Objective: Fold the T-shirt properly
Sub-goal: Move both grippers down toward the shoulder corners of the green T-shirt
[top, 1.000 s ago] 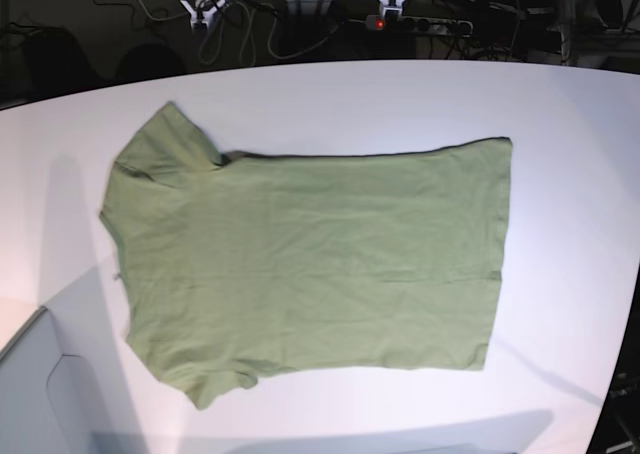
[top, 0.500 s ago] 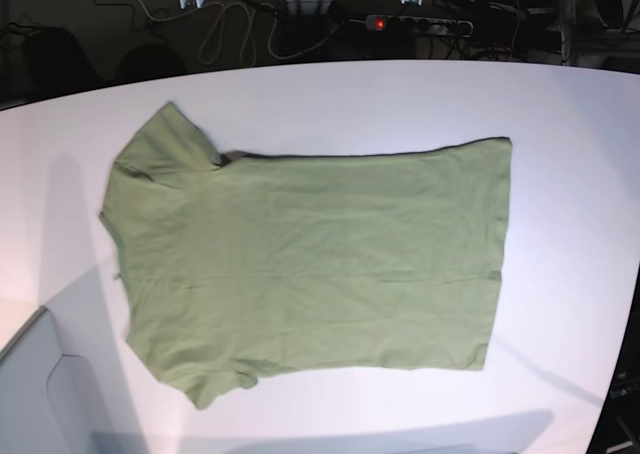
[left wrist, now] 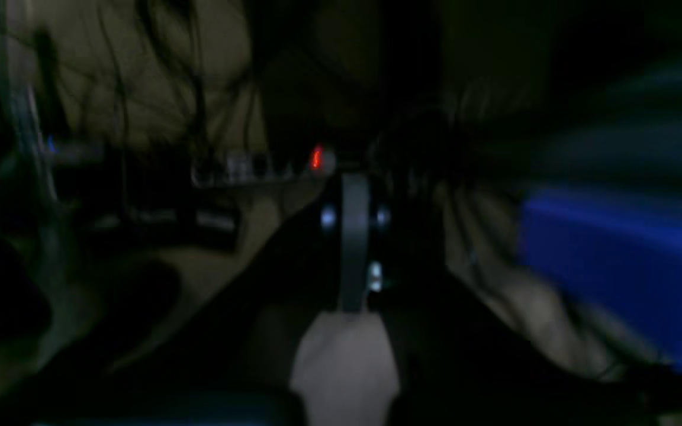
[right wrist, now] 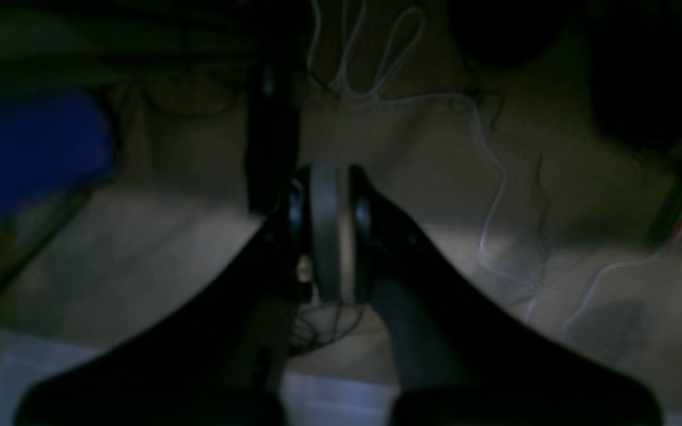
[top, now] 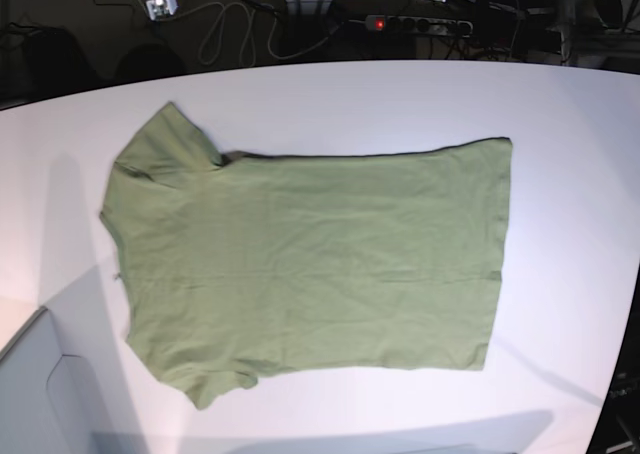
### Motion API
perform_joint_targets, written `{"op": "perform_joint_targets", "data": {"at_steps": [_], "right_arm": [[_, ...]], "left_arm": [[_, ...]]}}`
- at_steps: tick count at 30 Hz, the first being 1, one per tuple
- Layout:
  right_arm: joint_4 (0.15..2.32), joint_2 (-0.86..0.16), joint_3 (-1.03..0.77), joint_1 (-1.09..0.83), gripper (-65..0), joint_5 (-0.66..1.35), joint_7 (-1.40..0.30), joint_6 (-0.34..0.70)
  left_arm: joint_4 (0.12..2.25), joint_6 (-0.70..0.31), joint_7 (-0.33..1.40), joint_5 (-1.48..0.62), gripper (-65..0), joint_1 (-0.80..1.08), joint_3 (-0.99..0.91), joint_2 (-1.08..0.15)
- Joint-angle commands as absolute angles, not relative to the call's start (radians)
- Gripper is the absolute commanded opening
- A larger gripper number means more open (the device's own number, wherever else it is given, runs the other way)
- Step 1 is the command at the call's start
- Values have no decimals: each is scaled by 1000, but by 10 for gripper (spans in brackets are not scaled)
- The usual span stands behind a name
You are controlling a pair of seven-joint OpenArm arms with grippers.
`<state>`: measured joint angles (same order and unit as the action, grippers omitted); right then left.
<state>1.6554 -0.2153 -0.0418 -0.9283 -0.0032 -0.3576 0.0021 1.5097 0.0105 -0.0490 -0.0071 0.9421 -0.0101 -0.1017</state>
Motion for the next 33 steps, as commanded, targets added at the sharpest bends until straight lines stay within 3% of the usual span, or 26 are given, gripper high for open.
{"op": "perform_joint_targets", "data": {"at_steps": [1,10,14,18,20,25,33], "right_arm": [[1712,-225,-48,-961,-649,-2,-366,8],[2037,-226,-119,-998,-649,-2,-515,8],[2115,-226,-125,-969,-642,-24,-565,8],[2121,-220,-117,-934,-530,-50,-576,10],[2121,-220,-117,-926,-452,-50,-567,10],[2121,-220,-117,-888,-332,-50,-570,10],[2118,-225,-108,-837,-312,-51,-576,10]], "left_arm": [[1547,7,-58,-7,-649,990,-24,-101],[1771,5,-56,-7,-642,1049,-99,-96],[1854,7,-56,-10,-542,1049,-150,-91],[1933,4,-56,-119,-388,1043,-197,-97],[1959,4,-56,-200,-351,1038,-231,-101],[1974,2,-54,-344,-346,975,-335,-101],[1897,-2,229,-455,-344,717,-484,-125]]}}
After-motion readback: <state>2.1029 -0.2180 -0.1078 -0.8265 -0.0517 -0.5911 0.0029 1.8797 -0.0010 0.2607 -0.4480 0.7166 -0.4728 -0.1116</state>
